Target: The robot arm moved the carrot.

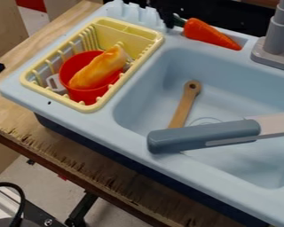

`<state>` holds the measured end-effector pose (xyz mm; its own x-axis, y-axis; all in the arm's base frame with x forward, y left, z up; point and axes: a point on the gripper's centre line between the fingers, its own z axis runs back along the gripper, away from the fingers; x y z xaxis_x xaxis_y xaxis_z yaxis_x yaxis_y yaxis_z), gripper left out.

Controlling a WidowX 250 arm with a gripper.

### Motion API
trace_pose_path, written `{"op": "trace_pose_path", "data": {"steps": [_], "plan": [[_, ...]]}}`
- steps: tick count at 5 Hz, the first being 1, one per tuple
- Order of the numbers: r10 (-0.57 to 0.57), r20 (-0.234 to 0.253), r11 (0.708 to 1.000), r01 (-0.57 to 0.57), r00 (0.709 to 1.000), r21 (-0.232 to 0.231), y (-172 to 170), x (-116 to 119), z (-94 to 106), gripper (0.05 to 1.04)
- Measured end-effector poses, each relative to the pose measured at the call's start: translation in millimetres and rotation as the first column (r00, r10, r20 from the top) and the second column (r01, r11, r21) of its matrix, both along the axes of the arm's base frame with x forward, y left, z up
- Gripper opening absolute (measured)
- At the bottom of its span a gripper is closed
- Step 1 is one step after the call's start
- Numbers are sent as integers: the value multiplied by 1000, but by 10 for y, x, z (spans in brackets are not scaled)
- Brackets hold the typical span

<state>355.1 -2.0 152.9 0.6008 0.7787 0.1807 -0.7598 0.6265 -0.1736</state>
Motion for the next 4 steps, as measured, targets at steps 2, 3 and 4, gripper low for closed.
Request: {"op": "trace_pose_path", "data": {"steps": [2, 3, 4], "plan": [[-333, -104, 939, 339, 937, 51, -42, -237, 20, 1000], [-495, -90, 863, 501, 864, 64, -223, -384, -10, 1000], [-601, -119, 789, 611, 790, 71, -522, -503, -86, 1000]]}}
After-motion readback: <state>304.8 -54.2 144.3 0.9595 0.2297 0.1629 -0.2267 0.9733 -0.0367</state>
